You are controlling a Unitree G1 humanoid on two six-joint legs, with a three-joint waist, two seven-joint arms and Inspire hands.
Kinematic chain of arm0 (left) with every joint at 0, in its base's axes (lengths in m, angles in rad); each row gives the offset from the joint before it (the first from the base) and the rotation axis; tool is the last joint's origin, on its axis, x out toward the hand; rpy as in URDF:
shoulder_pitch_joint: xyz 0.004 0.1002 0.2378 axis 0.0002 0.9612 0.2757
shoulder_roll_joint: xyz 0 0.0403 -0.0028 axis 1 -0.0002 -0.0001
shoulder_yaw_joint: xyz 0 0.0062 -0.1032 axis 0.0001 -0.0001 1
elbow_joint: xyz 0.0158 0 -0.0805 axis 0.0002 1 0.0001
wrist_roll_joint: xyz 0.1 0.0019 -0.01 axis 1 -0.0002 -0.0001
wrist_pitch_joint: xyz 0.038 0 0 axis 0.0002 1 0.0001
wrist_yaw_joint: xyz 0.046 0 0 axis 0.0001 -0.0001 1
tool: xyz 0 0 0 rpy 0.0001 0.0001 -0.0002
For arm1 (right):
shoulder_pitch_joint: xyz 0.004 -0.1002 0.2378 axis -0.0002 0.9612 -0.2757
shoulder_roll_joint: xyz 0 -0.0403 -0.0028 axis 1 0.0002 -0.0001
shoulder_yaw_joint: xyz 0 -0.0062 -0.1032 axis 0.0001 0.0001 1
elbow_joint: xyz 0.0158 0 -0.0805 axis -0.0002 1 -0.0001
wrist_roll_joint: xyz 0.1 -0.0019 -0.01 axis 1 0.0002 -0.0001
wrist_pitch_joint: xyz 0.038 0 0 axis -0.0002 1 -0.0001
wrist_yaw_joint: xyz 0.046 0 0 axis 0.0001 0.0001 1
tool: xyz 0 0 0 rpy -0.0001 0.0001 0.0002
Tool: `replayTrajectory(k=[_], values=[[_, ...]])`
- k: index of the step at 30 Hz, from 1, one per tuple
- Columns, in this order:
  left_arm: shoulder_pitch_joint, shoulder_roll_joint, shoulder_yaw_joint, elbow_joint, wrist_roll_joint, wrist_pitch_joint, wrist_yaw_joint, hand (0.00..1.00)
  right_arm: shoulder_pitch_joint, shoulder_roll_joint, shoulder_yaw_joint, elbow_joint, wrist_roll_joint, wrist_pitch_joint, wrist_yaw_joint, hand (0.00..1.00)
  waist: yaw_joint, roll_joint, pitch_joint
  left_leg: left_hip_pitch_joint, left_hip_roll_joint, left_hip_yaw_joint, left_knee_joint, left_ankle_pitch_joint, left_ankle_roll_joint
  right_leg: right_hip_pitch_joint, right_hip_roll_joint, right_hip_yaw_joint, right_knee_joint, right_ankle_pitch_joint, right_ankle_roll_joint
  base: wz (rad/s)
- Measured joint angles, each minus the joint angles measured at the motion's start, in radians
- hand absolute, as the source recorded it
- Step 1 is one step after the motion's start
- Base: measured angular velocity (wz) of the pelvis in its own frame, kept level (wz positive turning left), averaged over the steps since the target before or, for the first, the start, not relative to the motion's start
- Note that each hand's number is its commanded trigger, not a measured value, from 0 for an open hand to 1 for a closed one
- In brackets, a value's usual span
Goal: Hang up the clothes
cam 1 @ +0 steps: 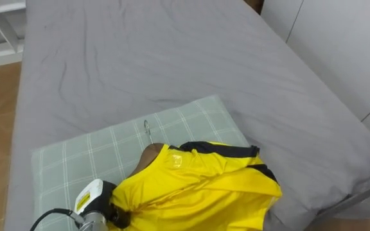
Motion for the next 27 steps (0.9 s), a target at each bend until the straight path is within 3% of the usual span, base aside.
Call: replayTrajectory(k=[7,10,13,17,20,24,27], values=[[0.017,-0.003,0.010,-0.031,-0.066,-0.014,0.000,1.00,0.010,-0.005,0.006,0.000,0.006,-0.011,-0.004,0.00,0.005,0.015,-0.0073,0.023,0.000,-0.006,0.003,0.000,0.000,0.032,0.001,-0.005,-0.017,0.006,0.002,0.01],[0.021,-0.004,0.010,-0.129,-0.065,-0.015,0.001,1.00,0.021,-0.013,0.006,-0.002,0.007,-0.012,-0.005,0.00,0.027,0.019,-0.0103,0.024,0.000,-0.014,0.007,0.000,0.000,0.038,0.000,-0.012,-0.017,0.007,0.002,0.07],[0.031,-0.003,0.015,-0.206,-0.066,-0.050,0.020,1.00,0.036,-0.016,0.007,-0.006,0.007,-0.012,-0.019,0.00,0.050,0.026,-0.0133,0.049,0.001,-0.020,0.008,0.000,0.000,0.069,0.000,-0.016,-0.019,0.007,0.002,0.02],[0.094,-0.003,0.015,-0.311,-0.065,-0.051,0.027,1.00,0.048,-0.017,0.006,-0.008,0.015,-0.012,-0.042,0.00,0.051,0.038,-0.0222,0.060,0.000,-0.021,0.005,0.000,0.000,0.090,0.000,-0.025,-0.031,0.007,0.002,0.08],[0.149,-0.003,0.016,-0.393,-0.065,-0.049,0.032,1.00,0.056,-0.017,0.004,-0.008,0.015,-0.012,-0.042,0.00,0.051,0.037,-0.0231,0.076,0.000,-0.024,0.001,0.000,0.000,0.109,0.000,-0.028,-0.038,0.006,0.003,0.05],[0.173,-0.002,0.016,-0.473,-0.065,-0.049,0.037,1.00,0.075,-0.015,0.004,-0.009,0.045,-0.012,-0.042,0.00,0.050,0.031,-0.0233,0.094,-0.004,-0.040,0.001,0.000,0.000,0.140,-0.002,-0.038,-0.051,0.006,0.006,0.11],[0.180,-0.001,0.016,-0.544,-0.062,-0.054,0.065,1.00,0.078,-0.009,0.004,-0.011,0.046,-0.014,-0.044,0.00,0.051,0.021,-0.0172,0.111,-0.005,-0.042,-0.002,0.000,0.000,0.158,-0.002,-0.041,-0.052,0.005,0.007,0.03]])
